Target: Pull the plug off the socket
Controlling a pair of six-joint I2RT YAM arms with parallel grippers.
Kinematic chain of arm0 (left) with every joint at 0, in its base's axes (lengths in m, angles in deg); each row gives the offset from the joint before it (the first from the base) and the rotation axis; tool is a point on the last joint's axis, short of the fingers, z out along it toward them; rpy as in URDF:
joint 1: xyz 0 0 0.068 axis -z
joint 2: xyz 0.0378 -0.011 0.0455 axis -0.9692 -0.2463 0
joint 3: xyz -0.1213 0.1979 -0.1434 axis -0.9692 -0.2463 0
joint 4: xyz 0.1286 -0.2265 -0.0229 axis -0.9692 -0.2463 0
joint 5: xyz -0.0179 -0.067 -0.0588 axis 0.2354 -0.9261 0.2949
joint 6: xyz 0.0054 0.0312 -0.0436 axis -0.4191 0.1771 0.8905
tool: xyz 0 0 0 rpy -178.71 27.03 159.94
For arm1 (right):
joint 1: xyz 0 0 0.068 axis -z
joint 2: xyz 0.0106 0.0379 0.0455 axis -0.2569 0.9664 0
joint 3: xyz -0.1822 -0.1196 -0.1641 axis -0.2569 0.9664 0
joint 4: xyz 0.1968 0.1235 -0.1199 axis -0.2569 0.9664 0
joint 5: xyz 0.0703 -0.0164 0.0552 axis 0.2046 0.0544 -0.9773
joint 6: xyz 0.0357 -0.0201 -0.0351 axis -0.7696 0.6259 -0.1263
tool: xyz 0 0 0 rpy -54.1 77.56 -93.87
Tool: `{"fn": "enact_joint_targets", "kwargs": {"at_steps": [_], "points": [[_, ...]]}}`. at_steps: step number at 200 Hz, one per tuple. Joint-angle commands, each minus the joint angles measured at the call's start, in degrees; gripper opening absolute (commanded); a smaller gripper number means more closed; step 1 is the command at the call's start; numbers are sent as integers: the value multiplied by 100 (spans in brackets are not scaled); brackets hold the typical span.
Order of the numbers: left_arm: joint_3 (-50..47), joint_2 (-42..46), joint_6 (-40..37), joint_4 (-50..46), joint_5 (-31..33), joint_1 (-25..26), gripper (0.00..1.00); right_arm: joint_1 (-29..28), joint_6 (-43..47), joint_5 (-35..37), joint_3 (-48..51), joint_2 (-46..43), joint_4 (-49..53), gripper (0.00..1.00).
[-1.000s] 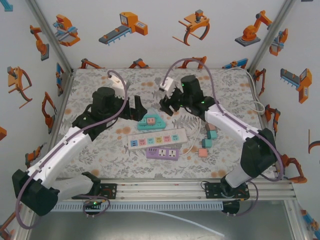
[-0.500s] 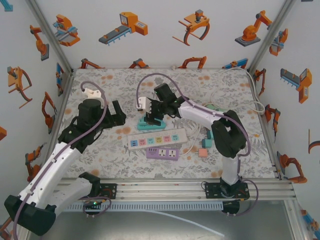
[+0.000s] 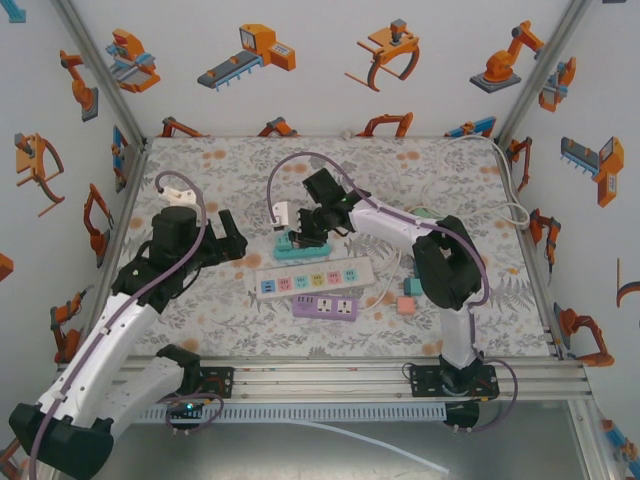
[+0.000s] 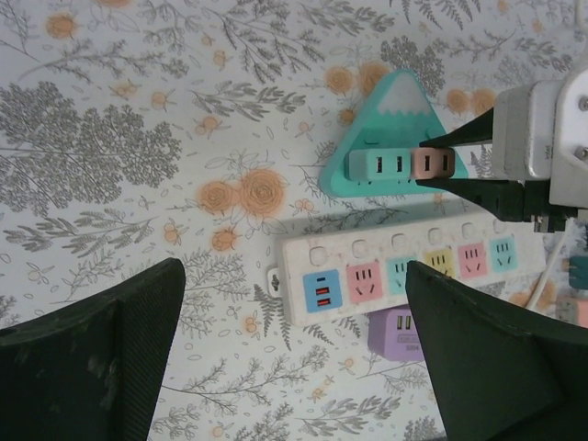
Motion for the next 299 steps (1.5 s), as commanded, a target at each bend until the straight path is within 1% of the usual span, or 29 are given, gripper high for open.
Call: {"fn": "enact_joint_targets", "kwargs": {"at_steps": [1,17,37,60,69,81,89,96,104,115,138,153,177,206,240,277,299], "points": [[15,-296,240,-1,-771,-289,97,-75,371,-393,-269,9,226,26],[-26,-648,274,522,-1493,-547,97,-92,529,-565,-247,-41,288,25],[26,-1393,213,1246,-2452,-763,97,-118,796,-766,-102,-124,274,25],[438,-2384,13,1548,-3091,-780,97,-154,973,-717,-8,-137,281,25],[599,-2749,-31,1597,-3233,-781,97,-155,980,-684,-8,-127,275,25],[697,-3129,-103,1702,-3161,-760,100,-164,992,-662,-16,-123,252,25],[712,-3337,-195,1719,-2888,-739,96,-173,992,-656,-21,-104,222,25],[706,-3482,-219,1772,-2654,-737,89,-173,992,-653,-40,-82,205,25],[689,-3600,-246,1918,-2568,-736,83,-173,992,-651,-94,-40,217,25],[703,-3813,-323,2130,-2703,-721,77,-173,991,-642,-151,4,247,25],[838,-4304,-466,2341,-3306,-661,75,-173,1009,-641,-187,65,242,25],[824,-4597,-365,2584,-3586,-635,69,-173,1009,-690,-201,80,221,24],[833,-4945,-287,2772,-3597,-541,61,-173,1003,-756,-227,129,212,22],[894,-5319,-292,2787,-3604,-409,52,-173,1000,-781,-236,139,204,21],[770,-5605,-304,2819,-3563,-294,46,-173,978,-748,-256,162,134,20],[636,-5721,-572,2401,-3255,-119,45,-164,658,-890,-353,146,-65,19],[421,-5793,-621,2481,-3169,-114,44,-140,445,-1161,-508,130,-67,19]]}}
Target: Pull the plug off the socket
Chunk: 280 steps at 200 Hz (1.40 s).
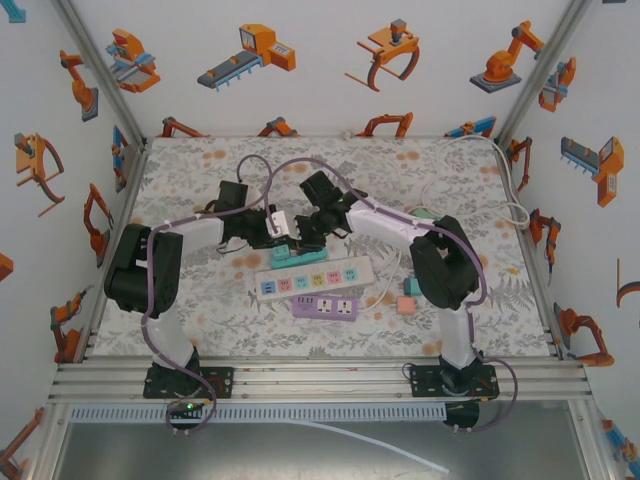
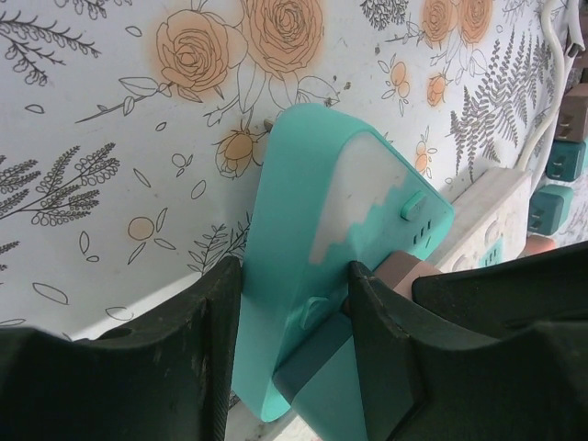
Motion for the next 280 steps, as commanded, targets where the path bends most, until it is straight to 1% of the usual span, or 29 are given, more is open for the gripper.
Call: {"fn": "enact_joint_targets", "kwargs": {"at_steps": [1,17,35,55,89,114,128,158,178,200,216,250,280], "points": [[-355,-411,-312,-387,402,211,44,-51,-282,-654,-408,38,-396,19],[-425,-481,-329,-381,446,210,43,26,-563,-925,-500,25,-483,19],[-470,-498,-329,-380,570,210,43,64,-682,-913,-479,-18,-613,18],[-423,-496,-385,-472,664,198,42,59,-530,-792,-431,-89,-598,15],[-258,-534,-490,-753,937,186,42,-66,311,-477,-377,-264,66,12],[-238,-544,-513,-810,1087,165,41,-125,379,-490,-173,-498,90,11],[-219,-577,-555,-849,1124,160,41,-142,262,-573,-139,-580,66,11],[-108,-705,-686,-1003,1116,162,41,-83,-444,-756,-141,-637,-182,11],[-44,-746,-743,-1061,1071,161,41,1,-894,-901,-3,-700,-569,11],[-23,-767,-772,-1089,1076,164,41,16,-958,-858,2,-718,-600,11],[-15,-786,-773,-1105,1055,164,41,7,-824,-768,-8,-742,-521,11],[8,-825,-684,-1112,972,161,41,-137,39,-421,-220,-753,200,10],[9,-804,-703,-1151,1019,168,41,-151,0,-611,-300,-753,283,9]]}}
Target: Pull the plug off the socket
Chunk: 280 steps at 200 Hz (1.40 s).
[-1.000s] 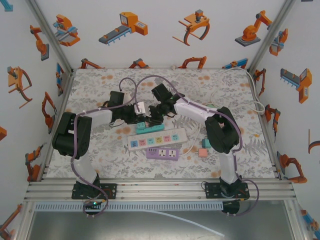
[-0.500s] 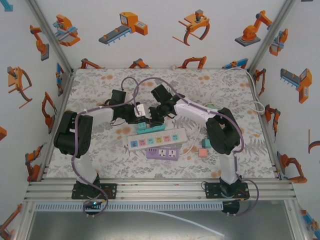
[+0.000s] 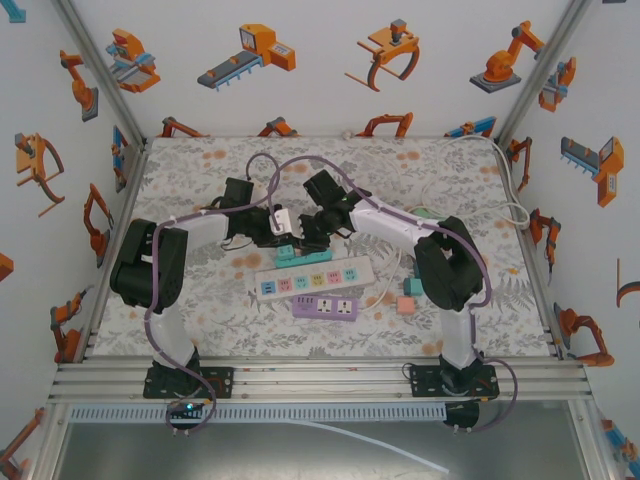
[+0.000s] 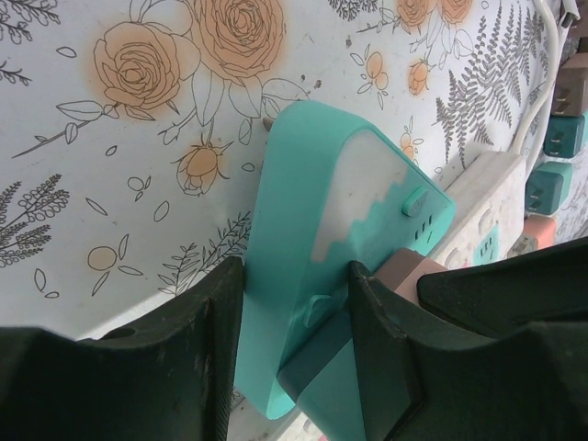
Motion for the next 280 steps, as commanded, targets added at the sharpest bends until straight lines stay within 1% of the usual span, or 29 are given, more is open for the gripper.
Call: {"fn": "enact_joint_targets", "kwargs": {"at_steps": [1,26,52,92,109,129,157,176,217,235,250,280], "points": [[-319,-528,-419,-909,1222,69,41,-201,114,-739,-400,-582,93,9],[-320,-512,-593,-1089,1304,63,41,-191,-239,-962,-399,-548,-20,9],[-371,-479,-676,-1154,1368,63,41,-184,-574,-878,-514,-469,-76,9],[-389,-489,-595,-1106,1360,73,41,-161,-592,-599,-751,-376,-76,9],[-367,-477,-575,-1103,1376,78,41,-171,-488,-596,-791,-388,-50,9],[-360,-485,-558,-1107,1379,76,41,-175,-319,-657,-647,-458,-32,9],[-325,-490,-586,-1116,1345,68,41,-175,-477,-529,-310,-764,-317,9],[-249,-364,-628,-1125,1345,67,41,-158,-1054,-265,-227,-969,-492,9],[206,256,-634,-1127,1380,61,41,-54,-3122,292,-313,-1433,-369,12],[548,454,-615,-1161,1338,61,42,68,-3950,303,-239,-1707,-357,12],[792,629,-586,-1160,1254,61,44,206,-4633,224,-172,-1923,-357,12],[1012,1187,-551,-1069,990,65,47,664,-6094,154,-25,-2257,-373,10]]}}
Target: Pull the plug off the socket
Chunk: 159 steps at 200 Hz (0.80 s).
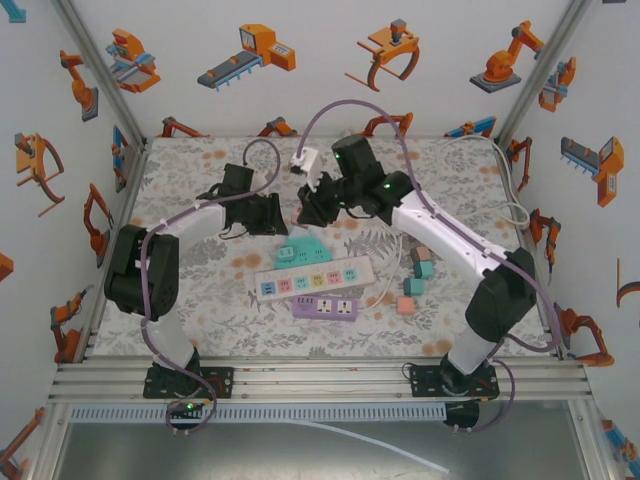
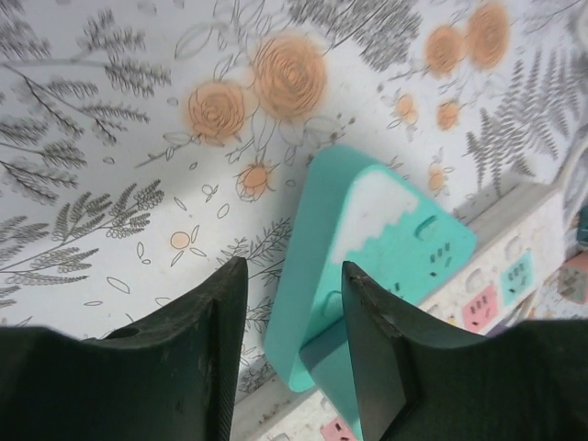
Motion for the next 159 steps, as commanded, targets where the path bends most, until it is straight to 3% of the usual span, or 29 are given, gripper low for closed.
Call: {"fn": "enact_joint_targets", "kwargs": {"at_steps": [1,29,85,116,159], "points": [[285,700,-141,-65,-84,-5,47,369,-1778,-46,160,-338,-81,10],[77,1521,-115,229,-581,49,49,991,-2941,25,510,-715,-101,9],[-501,3128,-571,157,-1440,560,58,2041,-3775,363,1770,-1825,-139,11],[-555,3575,-1234,-45,-1728,1104,75,2830,-3973,346,2415,-2511,-112,13],[-178,3435,-1939,-537,-2161,1647,98,4581,-4196,-69,3166,-3014,1,15]]}}
